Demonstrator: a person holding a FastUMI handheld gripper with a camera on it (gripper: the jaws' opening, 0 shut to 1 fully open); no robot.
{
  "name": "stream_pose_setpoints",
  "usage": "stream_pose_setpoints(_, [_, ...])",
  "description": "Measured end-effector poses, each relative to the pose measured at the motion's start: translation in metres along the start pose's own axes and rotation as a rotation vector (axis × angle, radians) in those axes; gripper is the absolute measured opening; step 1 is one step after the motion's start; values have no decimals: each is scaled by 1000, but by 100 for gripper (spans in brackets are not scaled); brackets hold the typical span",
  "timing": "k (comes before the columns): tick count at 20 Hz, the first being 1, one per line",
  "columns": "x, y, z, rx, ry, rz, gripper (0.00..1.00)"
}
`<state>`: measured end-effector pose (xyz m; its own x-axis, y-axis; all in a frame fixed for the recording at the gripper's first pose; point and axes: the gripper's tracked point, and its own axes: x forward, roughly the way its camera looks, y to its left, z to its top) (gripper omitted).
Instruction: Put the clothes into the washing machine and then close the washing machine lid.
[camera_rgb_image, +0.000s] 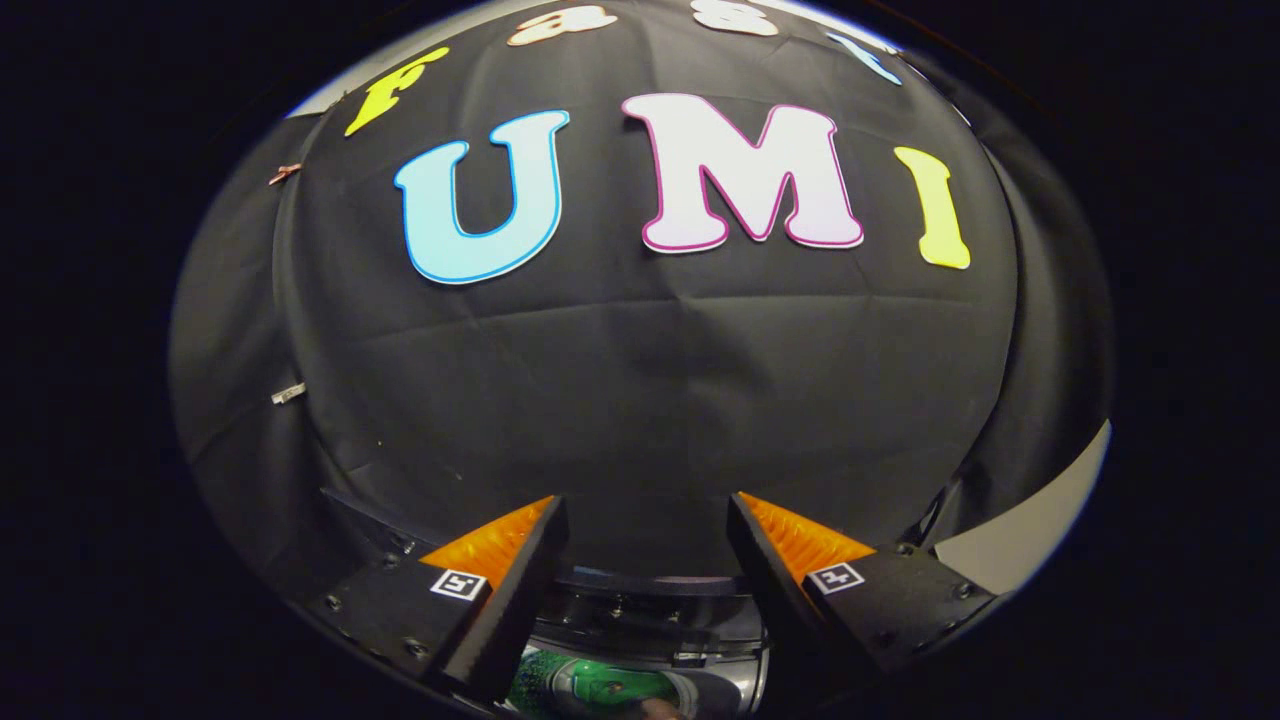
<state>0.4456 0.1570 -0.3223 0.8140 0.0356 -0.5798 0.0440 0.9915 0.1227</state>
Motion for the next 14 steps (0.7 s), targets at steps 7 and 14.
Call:
stream_pose_setpoints(7, [-39,5,-15,-6,22,-1,100])
stream_pose_setpoints(14, [-86,10,-48,-1,96,-19,100])
